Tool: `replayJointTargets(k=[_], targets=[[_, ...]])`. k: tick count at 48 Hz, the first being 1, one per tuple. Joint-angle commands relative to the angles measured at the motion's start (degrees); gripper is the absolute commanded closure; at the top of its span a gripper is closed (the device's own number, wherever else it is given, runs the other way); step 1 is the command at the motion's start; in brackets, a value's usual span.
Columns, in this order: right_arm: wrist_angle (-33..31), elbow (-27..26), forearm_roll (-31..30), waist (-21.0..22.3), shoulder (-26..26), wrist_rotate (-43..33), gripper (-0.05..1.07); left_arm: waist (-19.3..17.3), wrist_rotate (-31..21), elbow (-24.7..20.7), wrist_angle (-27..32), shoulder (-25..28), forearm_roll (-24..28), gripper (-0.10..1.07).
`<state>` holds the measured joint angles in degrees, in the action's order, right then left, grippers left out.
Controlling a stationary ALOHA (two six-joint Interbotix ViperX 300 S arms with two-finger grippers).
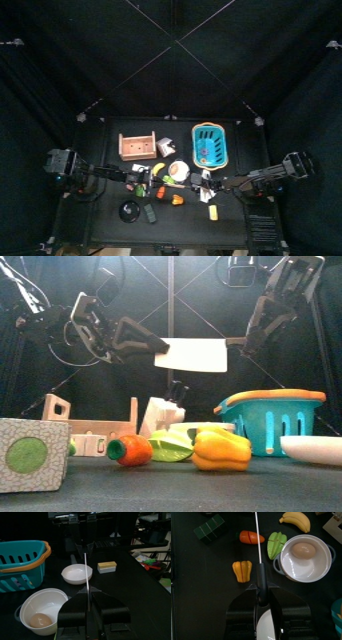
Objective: Cut squash
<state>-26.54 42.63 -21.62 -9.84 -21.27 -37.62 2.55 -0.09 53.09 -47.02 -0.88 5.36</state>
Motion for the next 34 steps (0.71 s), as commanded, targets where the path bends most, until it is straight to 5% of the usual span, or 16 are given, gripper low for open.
replayJointTargets(k=[1, 34], targets=[[0.7, -0.79, -0.09, 0.26, -0.53, -0.09, 0.56, 0.44, 0.09, -1.05, -0.97, -0.18, -0.09, 0.54], [3.87, 3.08, 3.43, -4.66, 4.13, -0.26, 0.56, 7.91, 0.0, -4.57, -0.97, 7.47, -0.18, 0.54]])
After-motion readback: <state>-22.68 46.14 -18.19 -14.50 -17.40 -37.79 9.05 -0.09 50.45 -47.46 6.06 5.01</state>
